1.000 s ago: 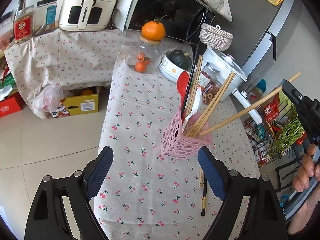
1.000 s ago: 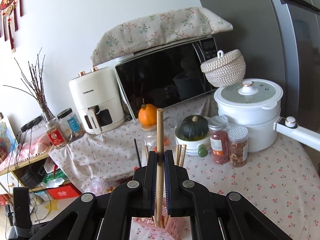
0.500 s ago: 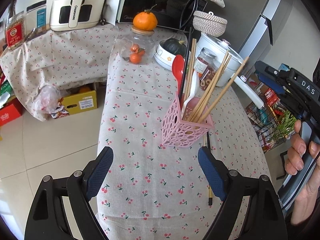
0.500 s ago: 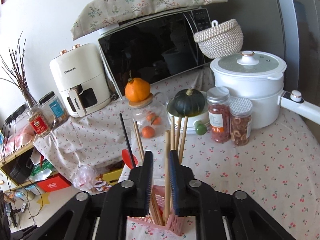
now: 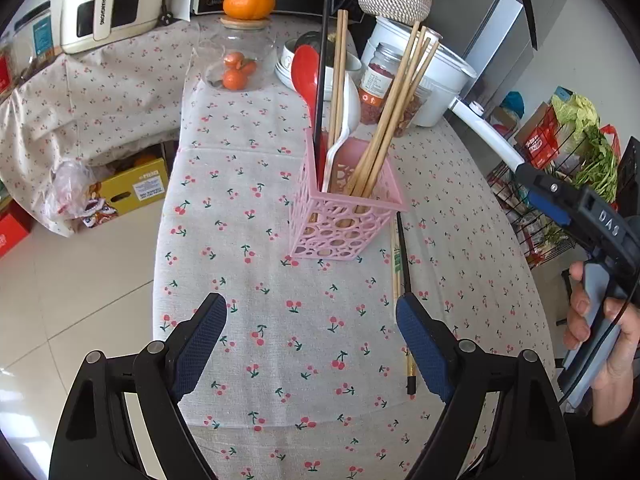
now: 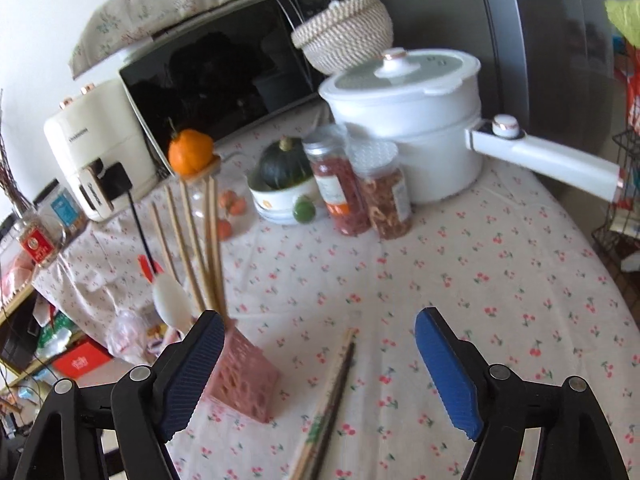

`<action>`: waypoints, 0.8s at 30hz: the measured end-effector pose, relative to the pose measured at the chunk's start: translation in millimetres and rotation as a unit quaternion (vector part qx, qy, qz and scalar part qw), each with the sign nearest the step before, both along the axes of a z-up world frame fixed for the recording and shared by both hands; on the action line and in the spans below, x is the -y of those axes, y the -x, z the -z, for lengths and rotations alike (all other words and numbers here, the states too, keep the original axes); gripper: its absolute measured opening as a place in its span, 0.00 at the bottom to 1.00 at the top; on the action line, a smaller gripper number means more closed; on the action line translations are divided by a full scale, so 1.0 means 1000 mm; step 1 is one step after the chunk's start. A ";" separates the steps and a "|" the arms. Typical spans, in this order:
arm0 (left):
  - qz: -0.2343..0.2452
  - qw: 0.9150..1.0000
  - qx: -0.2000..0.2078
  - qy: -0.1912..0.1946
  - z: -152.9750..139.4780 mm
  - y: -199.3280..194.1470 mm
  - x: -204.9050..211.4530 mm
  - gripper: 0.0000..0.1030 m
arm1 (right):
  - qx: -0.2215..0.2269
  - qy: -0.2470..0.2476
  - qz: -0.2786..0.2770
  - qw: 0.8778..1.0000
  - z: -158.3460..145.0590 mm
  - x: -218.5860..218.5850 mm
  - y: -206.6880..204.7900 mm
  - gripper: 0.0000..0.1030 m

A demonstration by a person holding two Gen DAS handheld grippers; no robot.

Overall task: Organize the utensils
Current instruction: 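Move the right gripper to the black chopstick and grasp it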

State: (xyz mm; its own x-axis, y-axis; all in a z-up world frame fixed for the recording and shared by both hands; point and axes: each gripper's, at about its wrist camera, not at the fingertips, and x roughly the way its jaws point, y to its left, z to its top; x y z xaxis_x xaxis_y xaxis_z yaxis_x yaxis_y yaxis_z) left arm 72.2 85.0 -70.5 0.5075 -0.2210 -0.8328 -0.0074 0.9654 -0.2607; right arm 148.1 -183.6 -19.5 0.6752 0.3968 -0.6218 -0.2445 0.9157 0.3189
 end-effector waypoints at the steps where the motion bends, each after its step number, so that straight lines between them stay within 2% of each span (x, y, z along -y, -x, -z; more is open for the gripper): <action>1: 0.003 1.000 -0.003 -0.003 0.002 -0.001 0.004 0.86 | -0.014 0.014 -0.003 1.000 0.012 0.001 -0.001 0.82; 5: 0.015 1.000 -0.012 -0.014 0.008 -0.005 0.017 0.86 | -0.042 0.089 -0.039 0.994 0.051 -0.007 0.000 0.82; 7: 0.021 0.999 -0.017 -0.018 0.012 -0.007 0.022 0.86 | -0.046 0.109 -0.058 0.991 0.066 -0.009 0.002 0.82; 13: 0.028 0.999 -0.030 -0.028 0.022 -0.014 0.031 0.86 | -0.063 0.115 -0.084 0.988 0.092 -0.015 -0.004 0.82; 24: 0.039 0.998 -0.039 -0.025 0.025 -0.016 0.034 0.86 | -0.084 0.170 -0.105 0.976 0.130 -0.043 -0.028 0.82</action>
State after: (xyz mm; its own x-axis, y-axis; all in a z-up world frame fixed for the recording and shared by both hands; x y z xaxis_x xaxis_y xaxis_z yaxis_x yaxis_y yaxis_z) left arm 88.1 50.8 -95.6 0.4235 -0.2151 -0.8800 0.0506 0.9755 -0.2141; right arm 175.8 -141.0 -149.5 0.4783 0.2670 -0.8366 -0.4091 0.9107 0.0568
